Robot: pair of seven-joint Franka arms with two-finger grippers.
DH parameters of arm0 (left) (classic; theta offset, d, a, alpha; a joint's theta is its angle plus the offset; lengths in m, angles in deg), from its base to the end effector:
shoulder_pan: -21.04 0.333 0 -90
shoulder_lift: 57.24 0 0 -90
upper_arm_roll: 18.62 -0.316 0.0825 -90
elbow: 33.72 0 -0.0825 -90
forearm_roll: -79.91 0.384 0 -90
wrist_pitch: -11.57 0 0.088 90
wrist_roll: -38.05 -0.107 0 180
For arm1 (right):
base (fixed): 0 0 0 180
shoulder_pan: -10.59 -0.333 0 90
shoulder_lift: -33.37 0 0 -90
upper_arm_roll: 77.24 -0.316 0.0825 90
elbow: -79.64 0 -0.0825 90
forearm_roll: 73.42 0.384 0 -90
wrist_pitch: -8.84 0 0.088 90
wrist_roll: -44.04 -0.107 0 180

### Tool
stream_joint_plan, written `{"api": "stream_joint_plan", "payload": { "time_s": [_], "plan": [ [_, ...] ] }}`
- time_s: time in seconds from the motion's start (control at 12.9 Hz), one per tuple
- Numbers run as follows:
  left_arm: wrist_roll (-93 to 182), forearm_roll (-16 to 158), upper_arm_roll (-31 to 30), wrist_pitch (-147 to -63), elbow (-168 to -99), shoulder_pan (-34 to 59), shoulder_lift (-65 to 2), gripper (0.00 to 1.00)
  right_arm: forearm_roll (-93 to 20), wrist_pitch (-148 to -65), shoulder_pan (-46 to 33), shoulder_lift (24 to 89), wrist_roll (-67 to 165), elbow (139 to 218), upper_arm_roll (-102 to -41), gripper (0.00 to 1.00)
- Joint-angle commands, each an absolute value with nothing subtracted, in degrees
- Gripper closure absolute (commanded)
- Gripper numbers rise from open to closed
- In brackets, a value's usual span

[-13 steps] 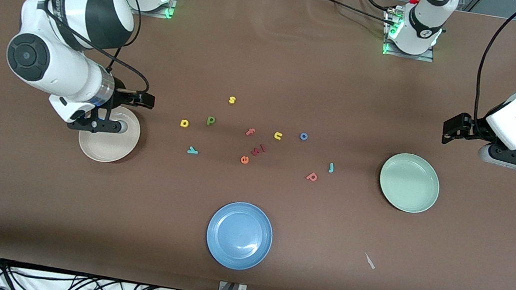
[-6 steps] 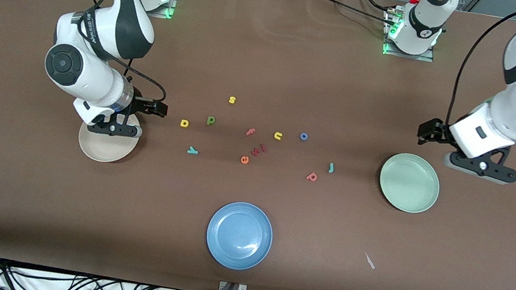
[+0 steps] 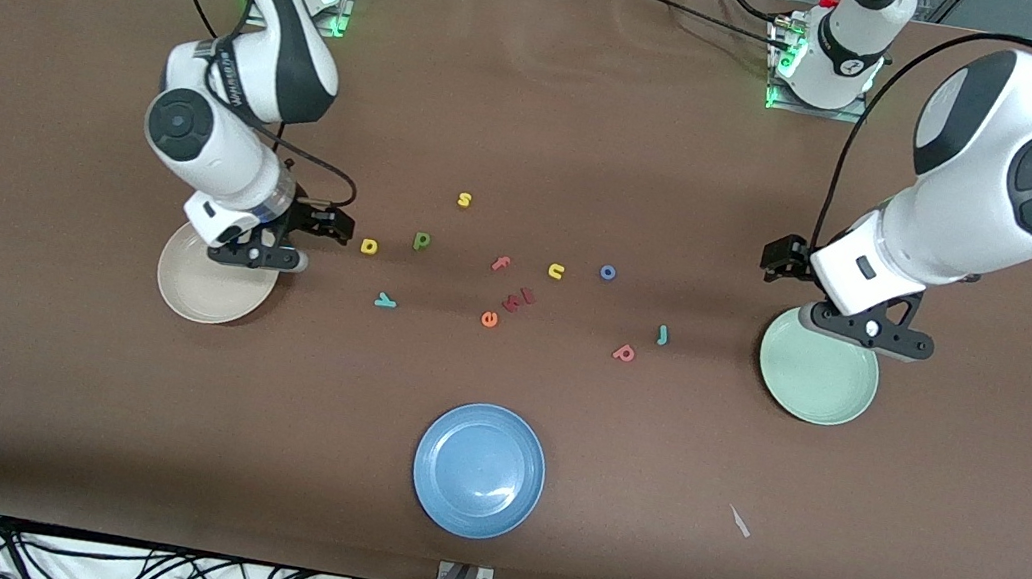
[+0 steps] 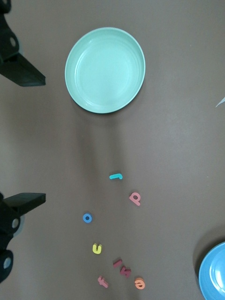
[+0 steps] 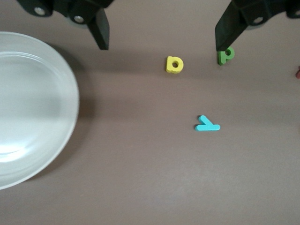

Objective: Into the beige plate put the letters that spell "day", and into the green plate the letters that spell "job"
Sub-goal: 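Lower the right gripper to the yellow a while the left gripper lowers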

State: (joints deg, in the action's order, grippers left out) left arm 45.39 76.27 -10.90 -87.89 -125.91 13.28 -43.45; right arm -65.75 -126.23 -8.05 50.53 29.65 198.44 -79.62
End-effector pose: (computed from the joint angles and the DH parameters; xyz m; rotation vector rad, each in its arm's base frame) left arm 0.6001 -0.1649 0.4791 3.0590 -0.1931 -0.1967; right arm 0.5454 0.2109 0.2838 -3.0444 -0.0280 0.0720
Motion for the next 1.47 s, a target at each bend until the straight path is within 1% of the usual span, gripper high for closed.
{"api": "stream_joint_plan", "payload": {
  "time_s": [0.0, 0.31, 0.46, 0.62, 0.85, 1.08, 1.24, 1.39],
  "plan": [
    [46.2, 74.7, -11.1, -90.9, -124.4, 13.4, -39.9, 0.00, -65.9, -132.4, -9.4, 50.0, 26.1, 203.1, -79.8, 0.00],
    [51.6, 75.7, -11.1, -100.5, -124.4, 9.5, -32.8, 0.00, -65.9, -133.4, -12.7, 50.8, 18.1, 204.1, -79.8, 0.00],
    [53.9, 76.0, -11.2, -104.7, -124.5, 6.9, -28.9, 0.00, -65.9, -135.8, -13.6, 51.6, 16.7, 205.1, -79.8, 0.00],
    [54.0, 76.0, -11.1, -107.0, -124.6, 6.6, -26.0, 0.00, -65.9, -139.9, -13.8, 53.4, 16.5, 206.2, -79.8, 0.01],
    [54.0, 76.0, -11.3, -109.6, -125.1, 6.4, -20.3, 0.00, -65.9, -142.7, -14.5, 55.4, 16.5, 206.2, -79.7, 0.02],
    [55.2, 76.0, -11.6, -112.9, -125.7, 5.7, -17.3, 0.00, -66.0, -146.3, -14.8, 57.5, 16.6, 206.2, -79.7, 0.03],
    [56.0, 78.7, -11.7, -114.9, -125.7, 4.9, -15.5, 0.06, -66.2, -147.6, -15.7, 58.5, 17.0, 206.0, -79.6, 0.06],
    [60.9, 86.4, -11.4, -115.0, -125.6, 4.3, -15.1, 0.08, -67.8, -147.6, -15.9, 58.8, 17.1, 206.0, -79.3, 0.07]
  ]
}}
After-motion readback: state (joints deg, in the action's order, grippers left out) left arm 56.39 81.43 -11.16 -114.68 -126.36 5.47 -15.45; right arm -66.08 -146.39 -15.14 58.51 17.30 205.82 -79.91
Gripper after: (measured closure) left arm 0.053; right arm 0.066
